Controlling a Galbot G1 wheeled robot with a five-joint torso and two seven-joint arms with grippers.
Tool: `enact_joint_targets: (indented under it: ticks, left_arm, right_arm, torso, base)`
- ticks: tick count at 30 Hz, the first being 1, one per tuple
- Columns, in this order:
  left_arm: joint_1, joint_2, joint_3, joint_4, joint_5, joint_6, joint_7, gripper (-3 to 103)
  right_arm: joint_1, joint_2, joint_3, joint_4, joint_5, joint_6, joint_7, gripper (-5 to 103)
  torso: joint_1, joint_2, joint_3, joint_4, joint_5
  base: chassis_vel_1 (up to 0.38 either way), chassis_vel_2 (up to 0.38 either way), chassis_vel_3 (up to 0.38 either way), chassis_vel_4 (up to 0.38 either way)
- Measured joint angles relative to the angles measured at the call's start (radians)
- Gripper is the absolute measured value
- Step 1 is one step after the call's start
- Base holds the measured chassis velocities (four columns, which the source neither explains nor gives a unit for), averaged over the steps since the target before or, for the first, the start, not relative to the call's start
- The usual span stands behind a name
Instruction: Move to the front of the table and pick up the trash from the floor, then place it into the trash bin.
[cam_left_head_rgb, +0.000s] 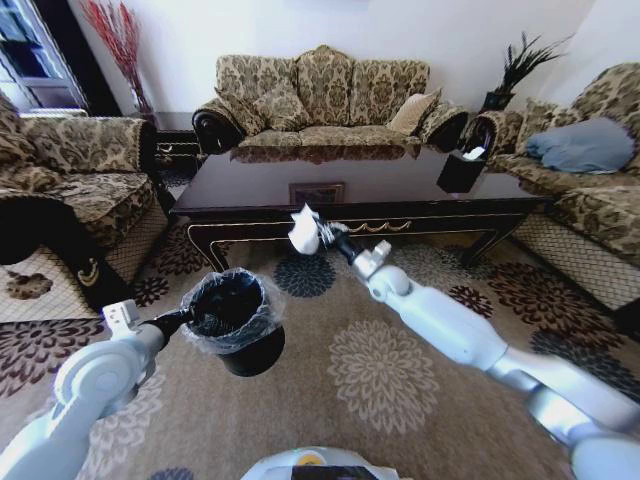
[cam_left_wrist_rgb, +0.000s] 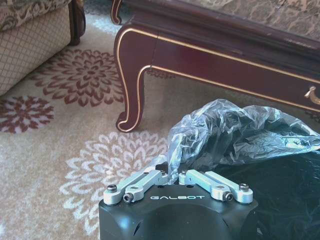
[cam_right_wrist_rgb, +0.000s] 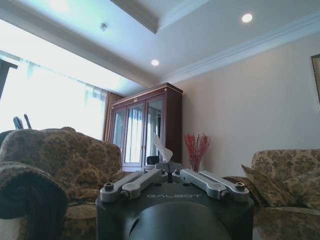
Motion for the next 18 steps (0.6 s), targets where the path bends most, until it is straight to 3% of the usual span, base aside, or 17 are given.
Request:
enact_joint_targets:
  ticks: [11,18]
  left_arm:
    - [-0.075,-0.029,0.044,0.077,-0.006,-0.001,0.004,4]
    - [-0.100,-0.034,0.042,0.118,-0.007,-0.001,0.010,4]
  right_arm:
    - [0.089,0.051,-0.116,0.136,0.079,-0.030,0.040,0]
    - [0.103,0.130,-0.204,0.138,0.094,-0.038,0.064,0]
  torso:
    - [0.000,0.000,0.000,-0.0002,-0.0001]
    - [0.000,0.000,0.000,0.0001,-0.0001]
  base:
    - [0.000,0.000,0.000,0.000]
    - [0.000,0.000,0.000,0.000]
